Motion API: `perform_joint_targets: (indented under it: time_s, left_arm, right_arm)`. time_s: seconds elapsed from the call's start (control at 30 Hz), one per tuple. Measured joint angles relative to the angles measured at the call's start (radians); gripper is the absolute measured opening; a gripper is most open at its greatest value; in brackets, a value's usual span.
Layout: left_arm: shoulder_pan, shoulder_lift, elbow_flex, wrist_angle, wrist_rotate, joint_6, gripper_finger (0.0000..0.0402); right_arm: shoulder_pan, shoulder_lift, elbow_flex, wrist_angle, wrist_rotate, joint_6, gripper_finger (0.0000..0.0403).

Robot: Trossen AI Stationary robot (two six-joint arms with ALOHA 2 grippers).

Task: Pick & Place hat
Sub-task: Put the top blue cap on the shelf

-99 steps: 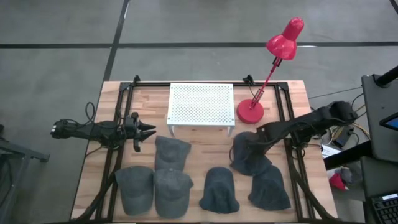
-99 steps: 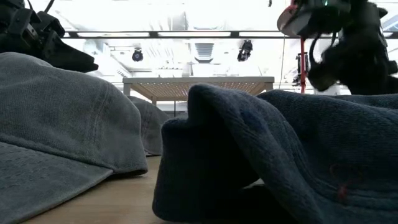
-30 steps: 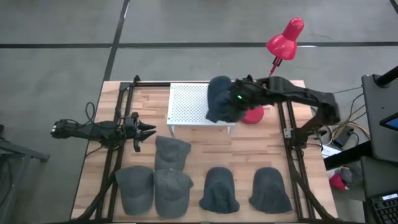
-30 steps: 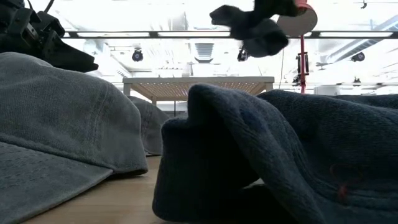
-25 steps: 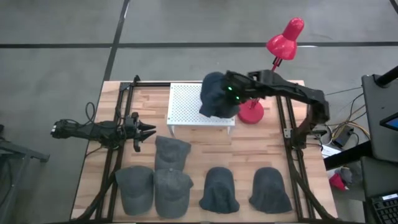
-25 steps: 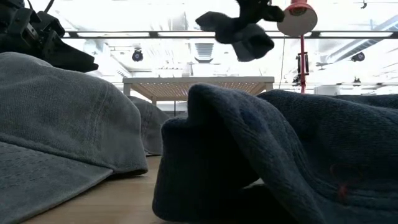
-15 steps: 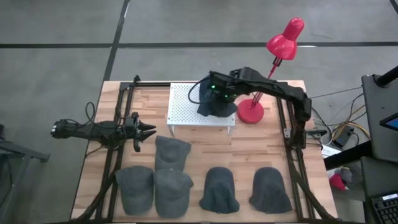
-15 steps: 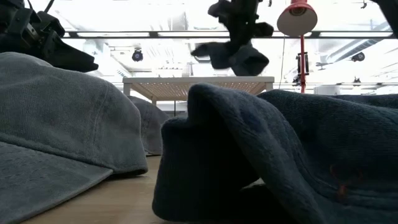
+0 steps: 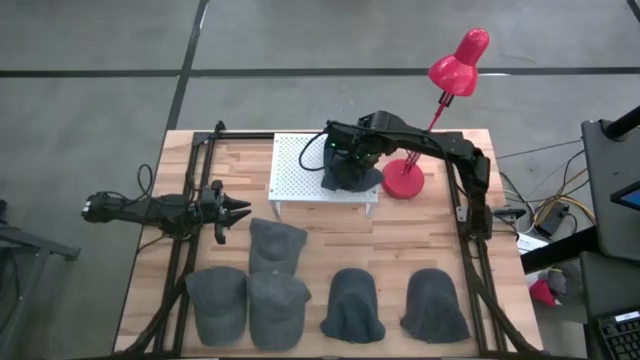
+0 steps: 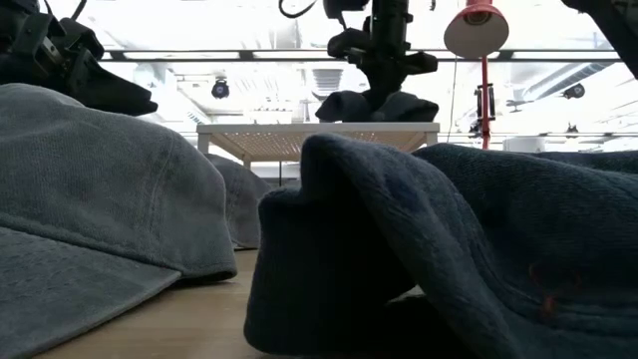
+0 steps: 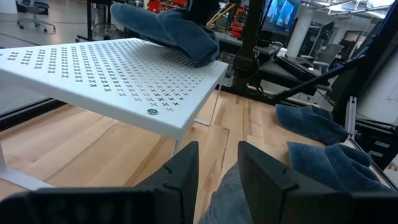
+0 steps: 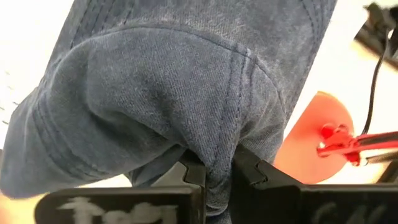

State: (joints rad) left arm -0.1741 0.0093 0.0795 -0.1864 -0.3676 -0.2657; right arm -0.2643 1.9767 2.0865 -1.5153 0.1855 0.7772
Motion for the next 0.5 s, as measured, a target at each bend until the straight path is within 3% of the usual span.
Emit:
perform_joint_targets:
  time_s: [0.27,0.5]
  left_arm:
    - [0.000,0.000,0.000,0.000,0.000,0.000,0.0115]
    - [0.000,0.000,0.000,0.000,0.000,0.000,0.0115]
  right_arm:
    - [-0.009,-0.003,-0.003,0.000,-0.067,0.044,0.0029]
    - [-0.018,-0.002,-0.005,-0.004,-0.067,0.058,0.0072]
